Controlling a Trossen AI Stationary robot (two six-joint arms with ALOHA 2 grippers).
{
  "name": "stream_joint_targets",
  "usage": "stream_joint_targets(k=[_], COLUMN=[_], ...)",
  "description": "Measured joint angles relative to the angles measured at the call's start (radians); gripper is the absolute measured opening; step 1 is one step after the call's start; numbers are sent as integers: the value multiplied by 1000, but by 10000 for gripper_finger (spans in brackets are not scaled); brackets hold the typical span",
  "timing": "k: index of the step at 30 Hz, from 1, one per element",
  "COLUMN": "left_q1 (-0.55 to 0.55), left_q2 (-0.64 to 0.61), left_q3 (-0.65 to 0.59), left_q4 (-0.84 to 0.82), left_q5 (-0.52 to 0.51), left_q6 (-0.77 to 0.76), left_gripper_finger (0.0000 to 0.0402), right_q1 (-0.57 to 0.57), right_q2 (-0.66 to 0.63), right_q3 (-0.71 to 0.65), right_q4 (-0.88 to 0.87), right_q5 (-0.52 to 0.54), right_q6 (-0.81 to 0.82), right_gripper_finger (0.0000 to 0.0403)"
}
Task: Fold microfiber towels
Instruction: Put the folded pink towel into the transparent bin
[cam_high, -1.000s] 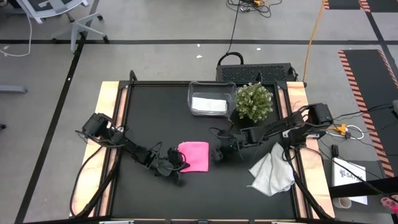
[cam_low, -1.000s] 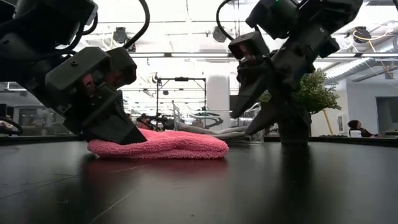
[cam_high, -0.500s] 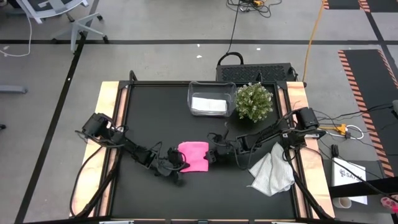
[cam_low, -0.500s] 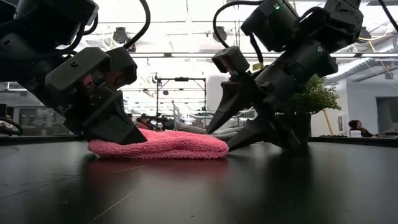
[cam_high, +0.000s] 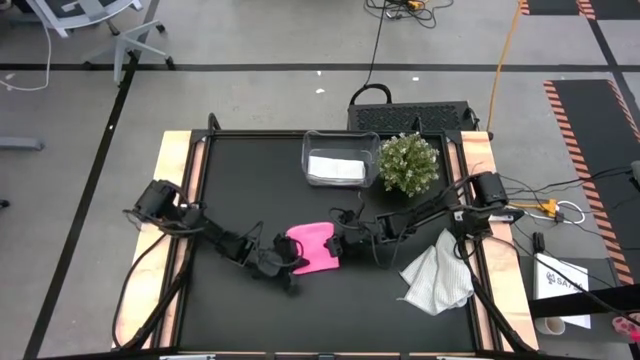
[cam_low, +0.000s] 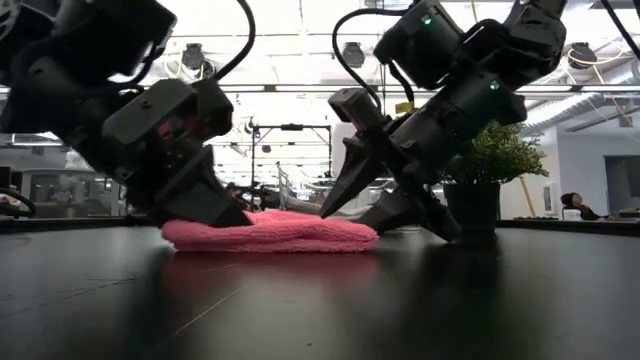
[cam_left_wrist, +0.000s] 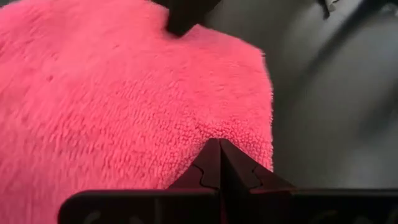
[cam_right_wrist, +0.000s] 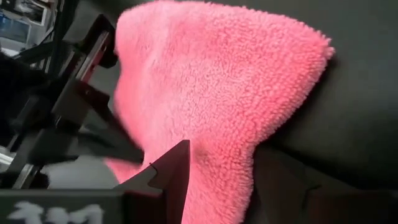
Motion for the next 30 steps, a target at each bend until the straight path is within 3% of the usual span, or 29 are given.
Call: stream_joint_targets(k=[11,16,22,28,30], left_q1=[30,29,29,28,21], left_q2=[0,0,0,-79,-145], left_q3=[73,73,73,75,74], left_q4=[-50,-64,-69,-114,-229], left_q5=[22,22,21,9,-30], left_q6=[75,63,60,-11,-72], left_gripper_finger=[0,0,0,0,0], right_q1=[-9,-8,-8,-8,-6], right_q2=[0,10,37,38,39], right_q3=[9,11,13,13,13], right_q4=[-13,-5,33,26,25], right_q5=[-3,-5,-27,-30,-30], right_q6=[-24,-51,-93,-95,-95], right_gripper_finger=[148,107,11,3,3])
